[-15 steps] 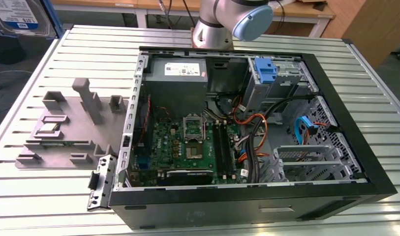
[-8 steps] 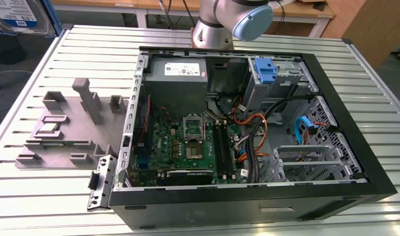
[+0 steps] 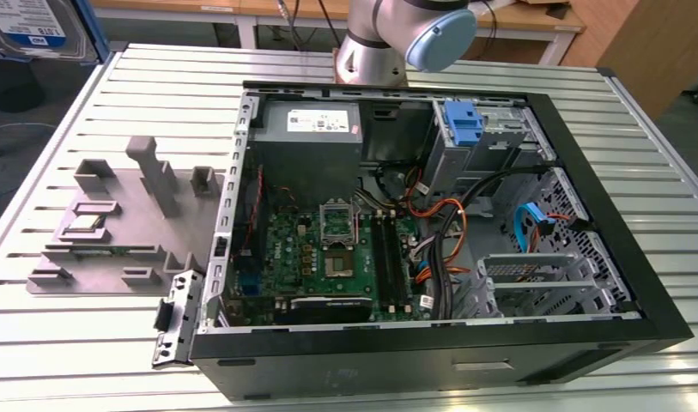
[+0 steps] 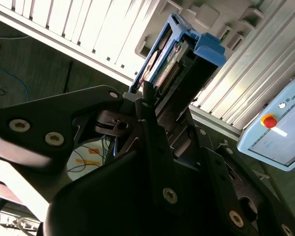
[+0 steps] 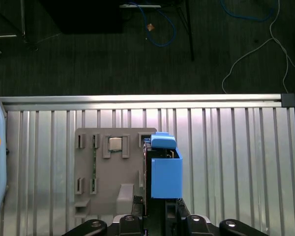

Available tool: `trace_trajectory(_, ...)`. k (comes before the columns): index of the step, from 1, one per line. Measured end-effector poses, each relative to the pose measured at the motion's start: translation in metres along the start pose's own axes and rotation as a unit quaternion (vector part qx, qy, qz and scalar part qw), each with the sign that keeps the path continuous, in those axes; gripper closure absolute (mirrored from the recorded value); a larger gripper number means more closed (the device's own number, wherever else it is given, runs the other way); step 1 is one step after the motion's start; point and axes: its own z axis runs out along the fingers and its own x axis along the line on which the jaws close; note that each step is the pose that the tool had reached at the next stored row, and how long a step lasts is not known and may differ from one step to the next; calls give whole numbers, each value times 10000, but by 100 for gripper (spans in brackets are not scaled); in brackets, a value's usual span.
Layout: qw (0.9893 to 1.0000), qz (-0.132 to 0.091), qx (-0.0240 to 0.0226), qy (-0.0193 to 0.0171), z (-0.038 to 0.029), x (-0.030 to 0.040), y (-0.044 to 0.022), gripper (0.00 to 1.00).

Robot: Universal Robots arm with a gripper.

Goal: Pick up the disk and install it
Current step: 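Pick up the disk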

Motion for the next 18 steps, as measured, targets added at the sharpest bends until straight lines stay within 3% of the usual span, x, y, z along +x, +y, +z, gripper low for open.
trace_trajectory(18, 10000, 0, 0, 0, -4, -2, -57, 65)
